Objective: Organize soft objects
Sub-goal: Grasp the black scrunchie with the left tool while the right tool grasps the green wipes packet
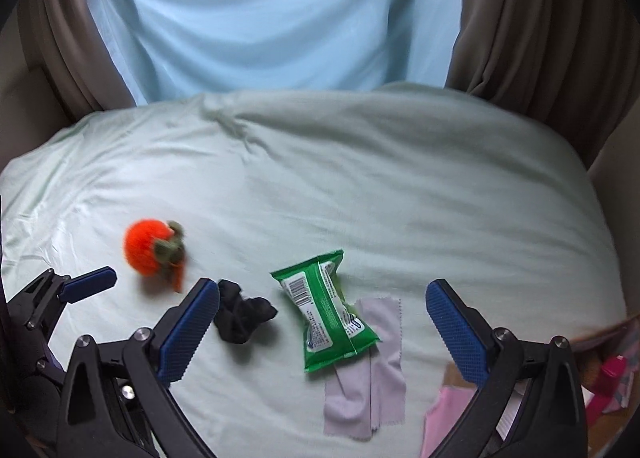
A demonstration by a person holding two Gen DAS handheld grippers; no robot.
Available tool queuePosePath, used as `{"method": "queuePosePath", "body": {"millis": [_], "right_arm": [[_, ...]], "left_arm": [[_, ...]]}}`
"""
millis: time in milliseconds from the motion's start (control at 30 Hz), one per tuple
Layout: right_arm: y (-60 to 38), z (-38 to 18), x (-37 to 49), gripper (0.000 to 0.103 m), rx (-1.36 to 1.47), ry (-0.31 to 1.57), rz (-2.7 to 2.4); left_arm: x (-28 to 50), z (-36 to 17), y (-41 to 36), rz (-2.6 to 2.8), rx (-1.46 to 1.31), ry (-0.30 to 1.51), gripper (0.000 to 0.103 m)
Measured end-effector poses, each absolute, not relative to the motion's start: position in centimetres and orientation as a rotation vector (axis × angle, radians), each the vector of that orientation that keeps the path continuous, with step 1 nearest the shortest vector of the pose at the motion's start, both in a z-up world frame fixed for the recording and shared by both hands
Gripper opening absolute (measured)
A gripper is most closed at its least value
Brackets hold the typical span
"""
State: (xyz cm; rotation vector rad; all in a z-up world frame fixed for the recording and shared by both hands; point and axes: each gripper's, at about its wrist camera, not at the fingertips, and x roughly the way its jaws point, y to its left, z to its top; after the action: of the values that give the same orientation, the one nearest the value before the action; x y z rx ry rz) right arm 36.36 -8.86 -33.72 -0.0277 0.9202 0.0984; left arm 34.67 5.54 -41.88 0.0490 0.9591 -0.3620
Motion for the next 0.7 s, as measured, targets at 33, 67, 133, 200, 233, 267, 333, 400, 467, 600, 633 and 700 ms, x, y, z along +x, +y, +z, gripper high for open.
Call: {"method": "queuePosePath", "body": {"millis": [33,67,133,200,233,267,333,400,467,600,633,700], "right_arm": [[-8.9,-34.8,36.9,0.098,-0.028,0.931,0.106],[-8.9,-35.7,37.3,0.094,-0.028,0.943,0.112],[-9.1,-37.5,38.1,0.092,-0.03,0.963,0.122],[-9.1,-38.9,38.7,0.09,-0.042,0.975,0.136],[-9.0,-39.7,39.0,0.087,-0.055,0.986,0.144],[-8.9,-40.2,39.2,0.085,-0.065,0.995,0.15],[-8.7,-41.3,39.6,0.079,-0.085,1.008,0.164],[-8.5,-41.9,39.8,0.068,-0.095,1.003,0.188],[-8.3,-42.6,40.1,0.061,-0.114,1.017,0.204],[-7.7,-43.5,40.5,0.044,-0.139,1.022,0.233],[-7.5,-43.5,40.4,0.041,-0.151,1.016,0.237],[-7.3,-43.5,40.4,0.039,-0.155,1.012,0.24]], "left_arm": [[35.0,-42.7,5.2,-0.366,0.054,0.961,0.099],[35.4,-43.8,4.9,-0.371,0.06,0.963,0.098],[36.1,-45.4,4.3,-0.377,0.071,0.96,0.096],[36.7,-46.7,3.8,-0.382,0.088,0.956,0.095],[36.9,-47.4,3.6,-0.385,0.097,0.955,0.093],[37.3,-48.2,3.3,-0.387,0.111,0.957,0.089],[37.8,-49.3,3.0,-0.392,0.123,0.968,0.081],[38.3,-50.2,2.8,-0.399,0.133,0.978,0.073],[38.6,-50.7,2.7,-0.395,0.153,0.971,0.069],[39.0,-50.6,2.5,-0.397,0.17,0.96,0.047],[39.0,-50.5,2.5,-0.402,0.172,0.96,0.043],[39.3,-50.3,2.5,-0.408,0.172,0.962,0.029]]}}
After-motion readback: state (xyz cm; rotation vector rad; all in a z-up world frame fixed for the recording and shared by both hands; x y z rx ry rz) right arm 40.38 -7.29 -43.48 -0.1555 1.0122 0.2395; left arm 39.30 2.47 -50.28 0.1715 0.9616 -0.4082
